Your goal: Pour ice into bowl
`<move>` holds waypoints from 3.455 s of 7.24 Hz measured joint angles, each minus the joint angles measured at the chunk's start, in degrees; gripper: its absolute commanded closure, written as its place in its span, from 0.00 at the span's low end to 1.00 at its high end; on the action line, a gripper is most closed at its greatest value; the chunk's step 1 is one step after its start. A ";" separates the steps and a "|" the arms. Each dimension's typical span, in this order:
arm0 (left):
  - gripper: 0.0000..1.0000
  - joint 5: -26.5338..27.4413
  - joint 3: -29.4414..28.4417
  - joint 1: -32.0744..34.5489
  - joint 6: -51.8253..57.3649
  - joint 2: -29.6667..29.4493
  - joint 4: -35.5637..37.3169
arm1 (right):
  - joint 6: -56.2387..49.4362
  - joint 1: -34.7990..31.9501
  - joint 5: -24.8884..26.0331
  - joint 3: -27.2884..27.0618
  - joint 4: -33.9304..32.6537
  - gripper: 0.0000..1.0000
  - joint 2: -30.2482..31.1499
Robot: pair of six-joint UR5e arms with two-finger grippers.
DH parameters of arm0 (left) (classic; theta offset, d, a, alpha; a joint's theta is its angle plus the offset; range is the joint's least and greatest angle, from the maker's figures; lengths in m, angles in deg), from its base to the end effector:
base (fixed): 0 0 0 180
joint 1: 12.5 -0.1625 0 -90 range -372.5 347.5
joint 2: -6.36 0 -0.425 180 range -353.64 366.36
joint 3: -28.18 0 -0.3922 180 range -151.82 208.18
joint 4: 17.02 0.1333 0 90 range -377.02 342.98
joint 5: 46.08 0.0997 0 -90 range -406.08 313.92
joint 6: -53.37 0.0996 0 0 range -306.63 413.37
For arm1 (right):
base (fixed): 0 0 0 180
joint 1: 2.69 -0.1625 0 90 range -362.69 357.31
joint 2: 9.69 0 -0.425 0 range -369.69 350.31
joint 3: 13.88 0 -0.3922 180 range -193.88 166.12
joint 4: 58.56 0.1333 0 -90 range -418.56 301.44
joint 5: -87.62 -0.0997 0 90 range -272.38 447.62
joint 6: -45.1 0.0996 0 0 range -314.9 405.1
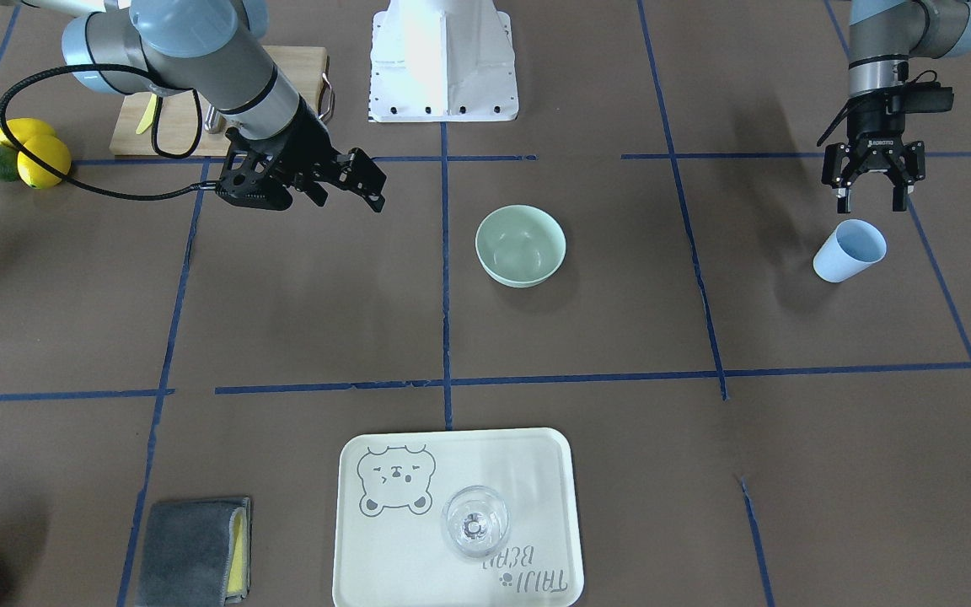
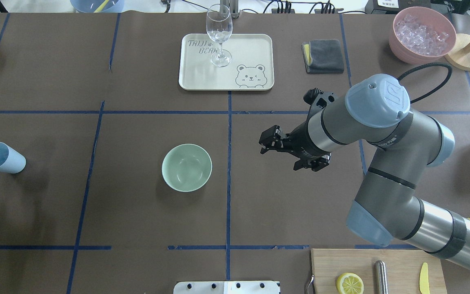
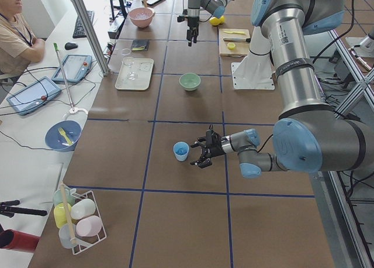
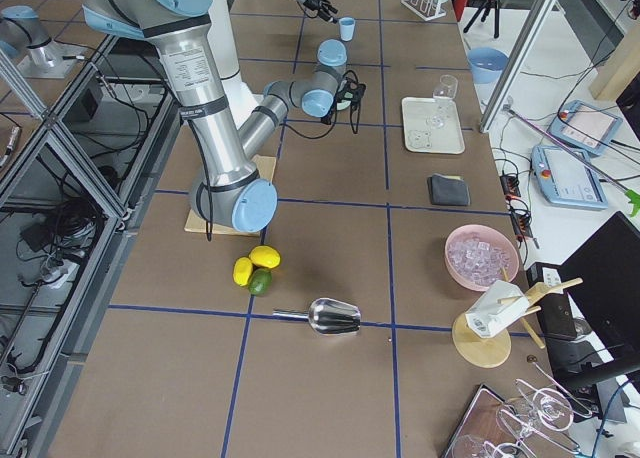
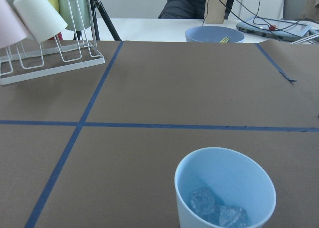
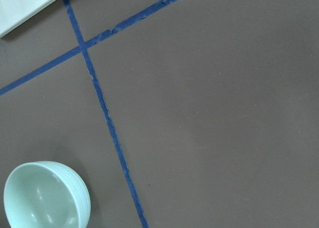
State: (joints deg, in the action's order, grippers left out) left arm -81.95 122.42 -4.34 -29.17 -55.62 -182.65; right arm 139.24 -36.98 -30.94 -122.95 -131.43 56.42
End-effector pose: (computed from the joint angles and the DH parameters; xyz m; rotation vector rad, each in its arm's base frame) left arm 0.2337 -0.2497 0.6535 0.9832 0.7082 -0.4372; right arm -0.4348 -0.4002 0.2410 -0.1695 -1.1107 0.3380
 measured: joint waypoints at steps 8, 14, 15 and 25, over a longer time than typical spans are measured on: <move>0.02 6.78 -8.05 -1.84 4.01 -9.02 -0.27 | 0.00 -0.16 0.00 -1.04 0.00 0.00 0.55; 0.02 5.97 -12.67 5.23 5.39 -15.02 0.20 | 0.00 -0.16 0.00 -0.97 0.00 0.00 0.68; 0.02 5.46 -13.18 5.96 5.44 -15.54 0.21 | 0.00 -0.16 0.00 -0.98 0.00 0.00 0.64; 1.00 0.22 -4.19 8.41 28.12 -19.15 -1.28 | 0.00 -0.22 -0.08 -1.23 0.00 0.00 0.61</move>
State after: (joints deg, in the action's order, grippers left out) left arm -81.73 118.22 4.07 -1.06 -74.78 -183.93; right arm 139.23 -37.21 -31.03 -124.19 -131.42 57.03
